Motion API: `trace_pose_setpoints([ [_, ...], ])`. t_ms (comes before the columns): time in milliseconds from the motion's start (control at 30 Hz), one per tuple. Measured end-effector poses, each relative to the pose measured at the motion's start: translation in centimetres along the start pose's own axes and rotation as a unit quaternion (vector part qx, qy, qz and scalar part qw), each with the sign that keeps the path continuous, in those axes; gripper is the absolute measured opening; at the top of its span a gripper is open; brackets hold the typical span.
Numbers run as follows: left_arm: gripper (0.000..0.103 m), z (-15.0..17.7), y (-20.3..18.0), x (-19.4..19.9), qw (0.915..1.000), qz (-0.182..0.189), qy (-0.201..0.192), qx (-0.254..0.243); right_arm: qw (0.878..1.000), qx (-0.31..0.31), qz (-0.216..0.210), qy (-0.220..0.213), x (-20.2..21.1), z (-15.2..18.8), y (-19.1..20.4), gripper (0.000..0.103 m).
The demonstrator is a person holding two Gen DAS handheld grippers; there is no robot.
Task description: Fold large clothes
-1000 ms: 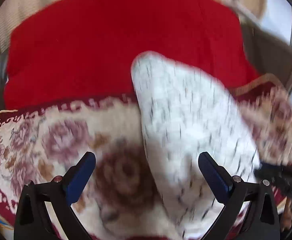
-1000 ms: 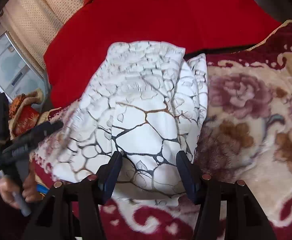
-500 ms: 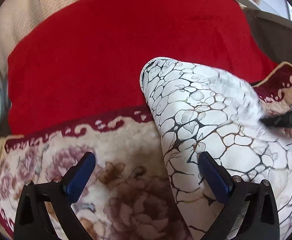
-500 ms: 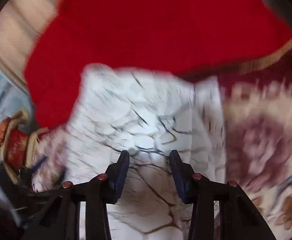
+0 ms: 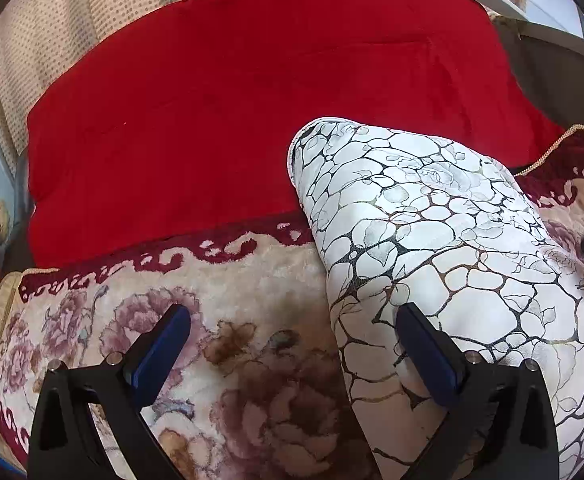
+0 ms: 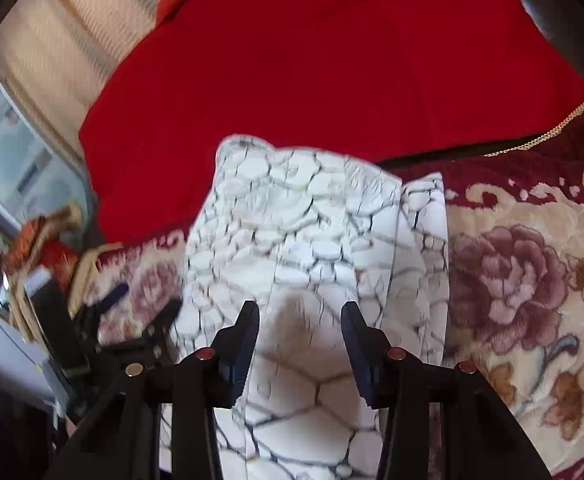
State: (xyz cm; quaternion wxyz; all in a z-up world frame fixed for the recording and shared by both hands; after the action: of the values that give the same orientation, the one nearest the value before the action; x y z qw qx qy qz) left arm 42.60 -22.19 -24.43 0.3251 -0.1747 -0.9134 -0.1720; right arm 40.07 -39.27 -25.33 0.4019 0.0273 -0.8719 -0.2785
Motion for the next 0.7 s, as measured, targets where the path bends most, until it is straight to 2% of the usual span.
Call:
trace_pose_setpoints([
  [67, 0.102, 0.0, 0.0, 0.0, 1.0000, 0.001, 0.002, 0.004, 0.999, 0.000, 0.015, 0.035, -2.0, 1.5, -0.5, 0.047],
  [133, 0.102, 0.0, 0.0, -0.1, 0.9999, 0.005, 0.004, 0.009, 0.999, -0.009, 0.016, 0.052, -3.9, 2.2, -1.6, 0.048],
  [400, 0.102, 0.2, 0.2, 0.0, 0.9998, 0.005, 0.005, 0.017, 0.999, -0.007, 0.011, 0.039, -3.3, 1.7, -0.9, 0.047],
  [600, 0.102, 0.1, 0.0, 0.5, 1.0000, -0.006, -0.001, 0.001, 1.000, -0.008, -0.016, -0.016, 0.6, -0.5, -0.3, 0.048],
  [700, 0.102, 0.0, -0.2, 0.8, 0.9998, -0.014, -0.006, -0.009, 1.000, -0.002, -0.013, -0.009, 0.2, -0.6, -0.1, 0.048],
])
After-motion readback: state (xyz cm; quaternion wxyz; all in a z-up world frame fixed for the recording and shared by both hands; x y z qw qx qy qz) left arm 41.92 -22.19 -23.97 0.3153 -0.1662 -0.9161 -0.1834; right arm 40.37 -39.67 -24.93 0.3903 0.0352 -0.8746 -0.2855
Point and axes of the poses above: each gripper's, at about its wrist camera, not at the fingertips, and x roughly against the way its jaws point, y to its left, z to its underside, the point moved 6 cm from there along -x, roughly the way its jaws point, and after that the axes turned 1 degree about -z, right-handed, at the moved point
